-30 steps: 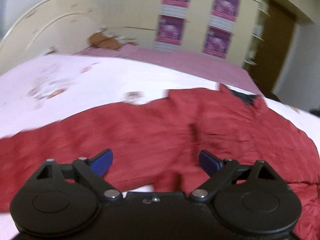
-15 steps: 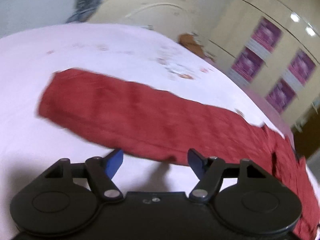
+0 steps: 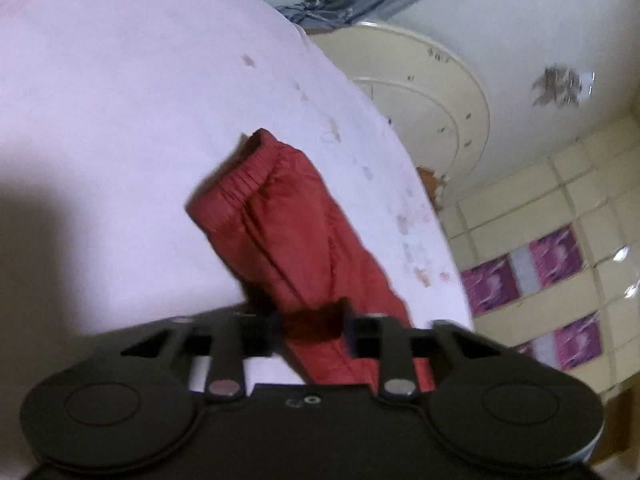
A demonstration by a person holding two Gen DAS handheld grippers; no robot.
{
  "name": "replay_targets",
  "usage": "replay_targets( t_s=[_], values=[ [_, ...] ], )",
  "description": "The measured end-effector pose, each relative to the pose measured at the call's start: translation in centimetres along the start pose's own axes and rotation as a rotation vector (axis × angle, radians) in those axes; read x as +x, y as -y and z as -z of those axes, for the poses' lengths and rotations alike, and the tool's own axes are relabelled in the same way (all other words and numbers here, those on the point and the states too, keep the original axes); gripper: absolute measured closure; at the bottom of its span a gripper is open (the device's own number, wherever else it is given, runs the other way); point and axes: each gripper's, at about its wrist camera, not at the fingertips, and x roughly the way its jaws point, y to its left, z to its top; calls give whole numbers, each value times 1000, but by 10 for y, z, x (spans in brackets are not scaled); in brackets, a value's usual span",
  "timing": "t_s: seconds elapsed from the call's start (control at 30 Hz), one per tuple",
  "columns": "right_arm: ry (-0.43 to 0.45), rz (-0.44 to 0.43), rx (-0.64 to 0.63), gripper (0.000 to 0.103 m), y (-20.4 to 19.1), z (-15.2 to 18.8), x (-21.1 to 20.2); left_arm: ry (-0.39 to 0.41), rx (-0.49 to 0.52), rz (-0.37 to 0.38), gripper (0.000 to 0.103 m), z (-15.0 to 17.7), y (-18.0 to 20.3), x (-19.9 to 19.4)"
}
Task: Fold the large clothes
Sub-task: 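Grasp the cuff of the other sleeve with the left gripper, then fold the held sleeve across the jacket body and open the left gripper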
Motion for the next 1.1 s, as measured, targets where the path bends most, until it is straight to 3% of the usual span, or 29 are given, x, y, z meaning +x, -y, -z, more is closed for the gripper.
replay_targets(
  t_s=[0.03,0.23,0.47,0.63,0.73,1.1],
  values=[
    [-5,4,9,67,3,0,0,3,21,1,92,-2,4,2],
    [9,15,36,67,14,-1,-7,46,238,68,96,12,57,-8],
    [16,-6,64,68,21,0,-13,-45,499,210,96,69,141,-4],
    [24,-21,85,68,27,-1,-19,-141,693,279,96,127,199,6],
    [28,-31,98,68,33,-2,-22,-199,818,261,96,168,227,14],
    [19,-107,147,68,44,-5,-20,-410,1147,372,97,310,274,19]
  ],
)
